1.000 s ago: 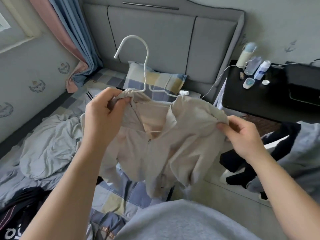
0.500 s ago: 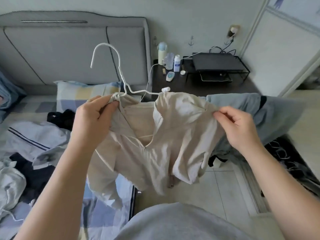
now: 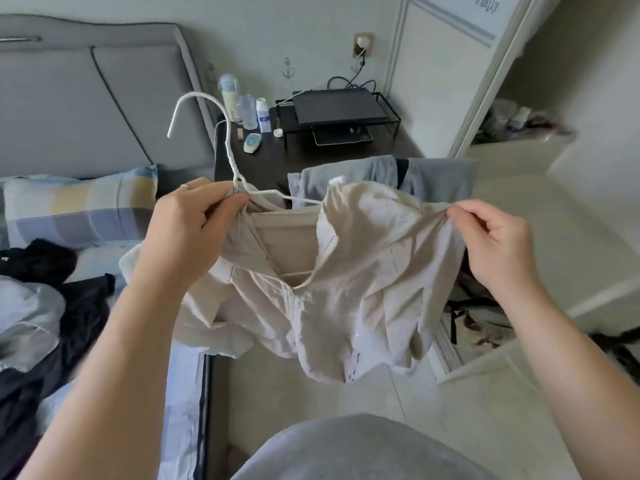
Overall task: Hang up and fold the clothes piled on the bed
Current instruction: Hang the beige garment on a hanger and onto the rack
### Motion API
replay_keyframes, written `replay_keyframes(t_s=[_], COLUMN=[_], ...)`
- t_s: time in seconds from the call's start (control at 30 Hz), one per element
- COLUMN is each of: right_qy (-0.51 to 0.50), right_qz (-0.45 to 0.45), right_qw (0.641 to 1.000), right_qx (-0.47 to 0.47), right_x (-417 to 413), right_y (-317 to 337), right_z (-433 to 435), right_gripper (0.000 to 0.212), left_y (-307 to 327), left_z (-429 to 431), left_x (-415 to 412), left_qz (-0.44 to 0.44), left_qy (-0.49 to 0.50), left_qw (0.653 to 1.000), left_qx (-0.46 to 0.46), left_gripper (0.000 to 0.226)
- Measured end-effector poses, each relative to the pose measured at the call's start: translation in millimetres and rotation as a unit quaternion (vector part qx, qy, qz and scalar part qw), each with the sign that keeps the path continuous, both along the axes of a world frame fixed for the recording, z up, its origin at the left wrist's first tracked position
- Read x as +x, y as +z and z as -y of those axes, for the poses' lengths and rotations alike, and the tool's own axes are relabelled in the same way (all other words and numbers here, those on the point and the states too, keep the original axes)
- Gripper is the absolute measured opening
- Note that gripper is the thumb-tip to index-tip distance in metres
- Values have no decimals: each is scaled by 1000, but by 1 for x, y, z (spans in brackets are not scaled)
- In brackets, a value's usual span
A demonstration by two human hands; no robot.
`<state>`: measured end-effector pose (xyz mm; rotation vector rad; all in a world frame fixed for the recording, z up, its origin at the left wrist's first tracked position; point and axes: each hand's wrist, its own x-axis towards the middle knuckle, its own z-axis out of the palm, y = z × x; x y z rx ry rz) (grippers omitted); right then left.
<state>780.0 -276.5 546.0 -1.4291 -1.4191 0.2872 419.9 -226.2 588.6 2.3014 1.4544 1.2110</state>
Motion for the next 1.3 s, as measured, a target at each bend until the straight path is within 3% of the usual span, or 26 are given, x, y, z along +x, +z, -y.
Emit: replay_keyframes(t_s=[0.1,0.2,0.27,0.33,0.4,0.47,0.57,0.7,0.8,0.9,1.13,1.3], right_qy=[-50,-87,-40,64,181,245,246,236,220,221,228,226], right_qz=[19,53,19,44,63,54,65,77,76,75,101,167], right_qw=[998,973,983,991,975,955,953,947,950,948,948,934], right_qx=[-32,-205,-178,-107,-114,-156,-163,-204,-210,-214,-199,-219], right_x=[28,49,47,33,10,-14,-39,-51,-58,-63,-51,-35], right_y=[0,-7,-2,10,22,31,41,47,44,43,45,48], right_z=[-5,-6,5,16,22,26,26,22,20,19,19,23], right_gripper=[17,12,17,34,40,30,12,27,30,31,36,35], left_y=[-1,-4,-4,-3,-5,-9,-18,-35,-48,-58,-63,-53], left_z=[3,8,12,17,22,27,31,36,43,45,38,24], left_x=[29,52,60,70,81,93,105,114,121,125,98,74], left_qz=[9,41,39,27,8,-8,-35,-16,26,13,-57,123], left_qy=[-3,11,-8,-42,-69,-96,-123,-29,41,109,116,141], left_qw=[1000,999,999,999,997,995,992,999,998,992,992,979], left_qx=[3,-4,-3,-10,-24,-35,-21,-2,-25,-62,0,-80], left_gripper=[43,44,43,39,29,26,26,6,17,36,33,30])
